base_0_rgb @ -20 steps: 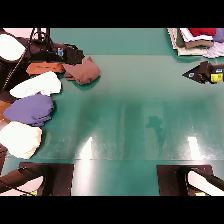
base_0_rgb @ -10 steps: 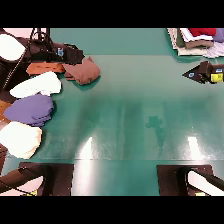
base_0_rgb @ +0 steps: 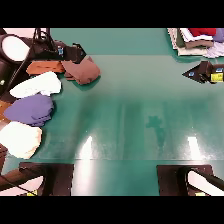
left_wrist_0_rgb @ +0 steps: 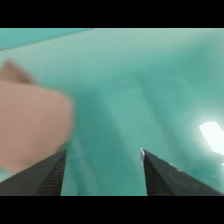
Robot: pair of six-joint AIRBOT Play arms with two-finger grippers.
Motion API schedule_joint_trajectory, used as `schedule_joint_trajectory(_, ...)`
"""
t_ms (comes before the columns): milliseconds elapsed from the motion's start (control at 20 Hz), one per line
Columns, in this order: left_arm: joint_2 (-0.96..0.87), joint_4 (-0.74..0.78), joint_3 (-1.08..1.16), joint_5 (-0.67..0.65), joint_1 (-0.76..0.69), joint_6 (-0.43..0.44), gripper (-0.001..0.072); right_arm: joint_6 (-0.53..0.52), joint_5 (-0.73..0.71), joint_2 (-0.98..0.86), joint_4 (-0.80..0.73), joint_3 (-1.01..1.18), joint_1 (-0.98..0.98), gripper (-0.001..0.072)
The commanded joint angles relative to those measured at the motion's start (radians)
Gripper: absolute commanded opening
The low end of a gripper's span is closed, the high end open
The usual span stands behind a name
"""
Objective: Fold the shirts.
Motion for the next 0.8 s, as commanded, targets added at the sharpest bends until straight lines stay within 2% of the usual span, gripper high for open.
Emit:
schedule_joint_trajectory(0, -0.105, 0.105, 0.0, -0.014, 0.07, -0.09, 0.0567, 0.0, 0.003, 0.0, 0.0, 0.001, 0.001, 0.0014)
schedule_joint_trajectory(300, -0.398, -0.134, 0.0, 0.023, 0.209, -0.087, 0.0567, 0.0, 0.002, 0.0, 0.0, 0.001, 0.001, 0.0015)
schedule_joint_trajectory(400, -0.451, -0.237, 0.0, 0.082, 0.22, -0.071, 0.0566, 0.0, 0.002, 0.0, 0.0, 0.001, 0.001, 0.0015)
schedule_joint_trajectory(600, -0.474, -0.305, 0.002, 0.168, 0.219, -0.072, 0.0562, 0.0, 0.002, 0.0, 0.0, 0.001, 0.001, 0.0015)
schedule_joint_trajectory(650, -0.474, -0.306, 0.01, 0.166, 0.219, -0.072, 0.0445, 0.0, 0.002, 0.0, 0.0, 0.001, 0.001, 0.0015)
schedule_joint_trajectory(700, -0.471, -0.308, 0.021, 0.158, 0.219, -0.072, 0.0205, 0.0, 0.002, 0.0, 0.0, 0.001, 0.001, 0.0014)
schedule_joint_trajectory(750, -0.465, -0.308, 0.037, 0.135, 0.219, -0.07, 0.0026, 0.0, 0.002, 0.001, 0.0, 0.001, 0.001, 0.0014)
